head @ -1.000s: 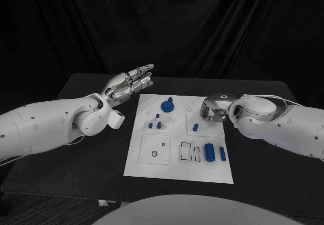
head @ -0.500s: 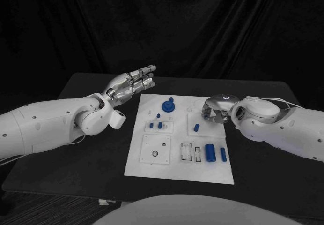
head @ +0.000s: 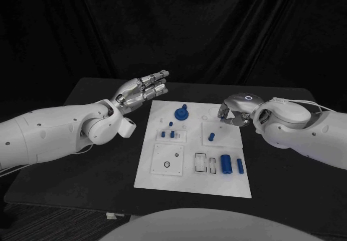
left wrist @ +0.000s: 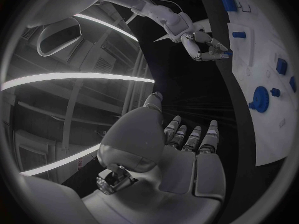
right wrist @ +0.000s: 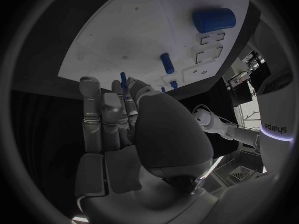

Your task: Assemble the parts on the task board

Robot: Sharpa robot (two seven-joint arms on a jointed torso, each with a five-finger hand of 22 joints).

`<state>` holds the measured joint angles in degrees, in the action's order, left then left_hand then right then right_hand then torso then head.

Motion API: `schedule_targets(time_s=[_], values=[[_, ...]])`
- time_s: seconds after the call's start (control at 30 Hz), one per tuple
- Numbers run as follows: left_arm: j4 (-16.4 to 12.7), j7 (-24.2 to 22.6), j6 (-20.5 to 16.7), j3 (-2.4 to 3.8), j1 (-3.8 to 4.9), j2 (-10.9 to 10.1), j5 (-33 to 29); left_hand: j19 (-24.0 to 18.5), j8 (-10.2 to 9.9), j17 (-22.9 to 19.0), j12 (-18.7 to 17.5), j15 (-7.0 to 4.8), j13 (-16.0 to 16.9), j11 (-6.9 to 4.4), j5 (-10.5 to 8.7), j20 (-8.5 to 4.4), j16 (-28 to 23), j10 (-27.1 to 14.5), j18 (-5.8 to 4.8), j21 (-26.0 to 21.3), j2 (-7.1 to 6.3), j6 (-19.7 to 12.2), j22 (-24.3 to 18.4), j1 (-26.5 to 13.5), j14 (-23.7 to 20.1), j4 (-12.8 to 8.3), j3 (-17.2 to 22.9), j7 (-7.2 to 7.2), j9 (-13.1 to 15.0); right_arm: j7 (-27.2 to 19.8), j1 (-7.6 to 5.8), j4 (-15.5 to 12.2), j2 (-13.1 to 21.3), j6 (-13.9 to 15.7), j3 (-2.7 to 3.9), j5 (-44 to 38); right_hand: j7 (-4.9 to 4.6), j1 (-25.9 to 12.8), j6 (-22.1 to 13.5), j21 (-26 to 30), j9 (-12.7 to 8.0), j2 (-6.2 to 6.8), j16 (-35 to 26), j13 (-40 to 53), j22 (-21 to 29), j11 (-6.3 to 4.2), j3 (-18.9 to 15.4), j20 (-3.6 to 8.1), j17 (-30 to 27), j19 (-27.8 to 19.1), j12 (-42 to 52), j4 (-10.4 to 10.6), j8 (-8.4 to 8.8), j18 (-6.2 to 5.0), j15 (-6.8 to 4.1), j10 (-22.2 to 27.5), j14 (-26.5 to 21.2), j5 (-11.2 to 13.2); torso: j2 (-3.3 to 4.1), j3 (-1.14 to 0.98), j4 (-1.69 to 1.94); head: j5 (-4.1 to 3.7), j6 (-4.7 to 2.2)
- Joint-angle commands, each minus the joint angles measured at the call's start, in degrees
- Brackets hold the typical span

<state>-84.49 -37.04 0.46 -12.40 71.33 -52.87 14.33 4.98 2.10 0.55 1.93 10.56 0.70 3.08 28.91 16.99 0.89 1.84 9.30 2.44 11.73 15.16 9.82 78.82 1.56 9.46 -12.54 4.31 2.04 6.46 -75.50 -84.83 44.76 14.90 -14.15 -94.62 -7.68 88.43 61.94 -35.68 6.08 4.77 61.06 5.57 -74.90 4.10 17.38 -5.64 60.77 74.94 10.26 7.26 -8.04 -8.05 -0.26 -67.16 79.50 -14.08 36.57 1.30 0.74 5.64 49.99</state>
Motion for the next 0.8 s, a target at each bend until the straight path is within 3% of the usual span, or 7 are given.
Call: schedule_targets(time_s=[0.03,0.2,0.4,0.63,0.8], values=[[-0.1,-0.3,0.5,0.06,-0.08,0.1,-0.4,0.5,0.3,0.1,0.2,0.22,0.1,0.21,0.23,0.03,0.3,0.0,-0.99,0.3,0.14,0.6,0.1,0.6,0.1,-0.4,0.0,0.07,0.1,0.4,-0.88,-1.6,0.8,1.8,0.02,-0.1,-0.1,0.5,0.5,-0.2,0.0,0.09,0.3,0.0,-4.5,0.09,0.1,0.09,0.1,0.4,-0.2,-0.2,-0.12,-0.03,-0.05,-0.4,0.5,0.3,-0.03,-0.01,0.05,0.06,0.01],[0.1,-0.2,0.5,0.06,-0.08,0.2,-0.4,0.6,0.3,0.1,0.2,0.24,0.1,0.28,0.28,0.02,0.3,0.0,-1.14,0.3,0.24,0.9,0.0,0.6,0.1,-0.5,0.1,0.28,0.1,0.8,-2.39,-6.0,2.7,2.0,0.02,-0.1,-0.1,0.5,0.5,-0.5,0.0,0.08,0.4,-0.1,-4.6,0.09,0.1,0.1,0.1,0.5,-0.3,-0.2,-0.09,0.01,-0.06,-0.3,0.5,0.3,-0.14,0.0,0.01,0.22,0.01],[0.4,-0.1,0.8,0.06,-0.11,0.5,-0.4,0.6,0.4,0.1,0.3,0.26,0.1,0.43,0.3,0.02,0.3,0.1,-1.33,0.3,0.37,1.1,-0.1,0.6,0.1,-0.7,0.1,0.52,0.1,0.6,-2.91,-11.5,3.3,1.5,0.01,-0.1,-0.1,0.5,0.5,-0.8,0.0,0.09,0.5,-0.1,-4.6,0.09,0.1,0.1,0.2,0.6,-0.4,-0.2,-0.08,0.05,-0.06,-0.3,0.6,0.3,-0.13,0.02,0.03,-0.02,0.01],[0.6,-0.2,1.2,0.06,-0.2,0.8,-0.4,0.8,0.5,0.1,0.5,0.29,0.2,0.75,0.4,0.01,0.3,0.3,-1.66,0.3,0.6,1.6,-0.1,0.8,0.2,-1.0,0.3,0.78,0.2,-0.1,-1.54,-15.0,1.4,0.6,0.01,-0.1,-0.07,0.9,0.6,-2.3,-0.1,0.06,1.6,-0.5,-4.9,0.06,0.4,0.21,1.2,1.1,-1.0,-0.6,0.17,0.24,-0.15,-0.6,1.3,-0.3,-0.23,0.07,-0.06,0.37,0.01],[0.8,-0.4,1.7,0.06,-0.25,1.0,-0.4,1.0,0.9,0.1,0.9,0.37,0.3,1.08,0.48,0.01,0.3,0.6,-2.13,0.3,0.84,2.9,-0.2,0.8,0.2,-1.3,0.4,1.33,0.3,-0.4,0.1,-15.5,-1.0,0.5,0.01,-0.1,-0.06,1.0,0.7,-2.5,-0.1,0.15,1.8,-0.7,-4.9,0.04,0.5,0.26,1.4,1.2,-1.3,-0.7,0.28,0.25,-0.18,-0.8,1.4,-0.7,-0.2,0.01,-0.11,0.48,0.01]])
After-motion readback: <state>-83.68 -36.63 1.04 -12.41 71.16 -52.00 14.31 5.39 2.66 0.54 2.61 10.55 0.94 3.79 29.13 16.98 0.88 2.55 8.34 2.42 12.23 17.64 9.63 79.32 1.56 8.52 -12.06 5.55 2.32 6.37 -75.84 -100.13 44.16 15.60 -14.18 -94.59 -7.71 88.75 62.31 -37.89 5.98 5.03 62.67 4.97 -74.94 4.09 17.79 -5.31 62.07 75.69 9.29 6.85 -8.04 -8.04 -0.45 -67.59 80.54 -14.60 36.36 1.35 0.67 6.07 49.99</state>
